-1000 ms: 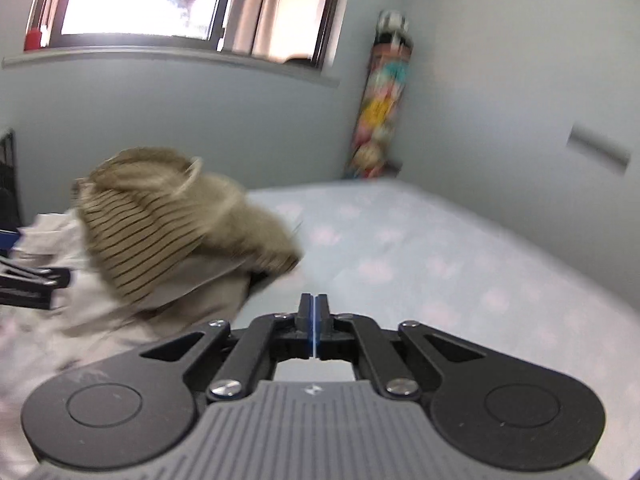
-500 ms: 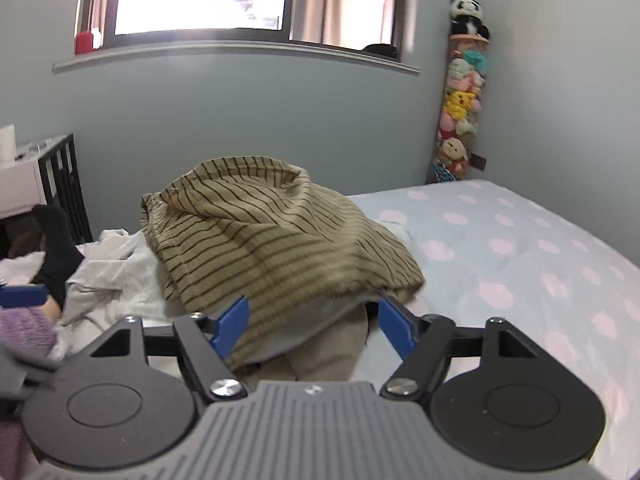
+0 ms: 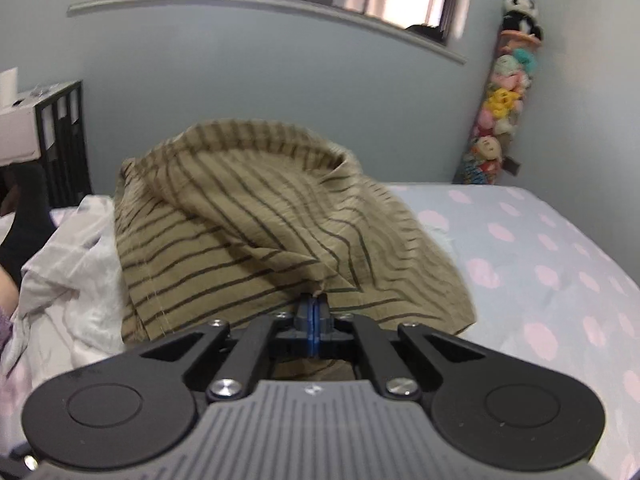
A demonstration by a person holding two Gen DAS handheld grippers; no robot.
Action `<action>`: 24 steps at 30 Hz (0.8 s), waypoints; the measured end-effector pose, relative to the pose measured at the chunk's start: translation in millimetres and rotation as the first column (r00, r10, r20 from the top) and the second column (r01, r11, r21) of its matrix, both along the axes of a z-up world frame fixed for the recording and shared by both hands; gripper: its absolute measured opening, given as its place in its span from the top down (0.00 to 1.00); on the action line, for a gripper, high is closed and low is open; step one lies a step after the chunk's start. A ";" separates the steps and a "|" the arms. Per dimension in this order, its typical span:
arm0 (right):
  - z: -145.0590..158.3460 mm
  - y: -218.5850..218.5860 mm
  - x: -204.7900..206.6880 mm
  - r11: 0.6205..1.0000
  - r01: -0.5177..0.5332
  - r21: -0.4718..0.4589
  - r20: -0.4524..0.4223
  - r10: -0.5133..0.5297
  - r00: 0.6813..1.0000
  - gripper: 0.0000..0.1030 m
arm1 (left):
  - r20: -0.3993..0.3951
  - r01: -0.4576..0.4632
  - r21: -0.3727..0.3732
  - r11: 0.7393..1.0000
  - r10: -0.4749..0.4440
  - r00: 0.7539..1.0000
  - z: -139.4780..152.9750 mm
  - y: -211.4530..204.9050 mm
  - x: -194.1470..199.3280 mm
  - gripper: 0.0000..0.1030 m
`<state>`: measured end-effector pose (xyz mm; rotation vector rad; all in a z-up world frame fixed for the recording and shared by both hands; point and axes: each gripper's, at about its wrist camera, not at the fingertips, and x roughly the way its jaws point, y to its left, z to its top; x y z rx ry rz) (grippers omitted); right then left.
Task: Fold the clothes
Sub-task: 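Pull the striped trousers off the pile onto the open bed with the right tool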
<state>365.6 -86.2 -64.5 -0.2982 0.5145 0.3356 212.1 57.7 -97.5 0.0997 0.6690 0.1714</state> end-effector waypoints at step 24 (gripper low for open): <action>22.8 -209.6 -336.2 0.878 0.476 0.058 0.032 -0.478 0.878 1.00 | 0.037 0.272 -0.064 0.960 -0.270 0.962 56.3 -75.4 -99.3 0.06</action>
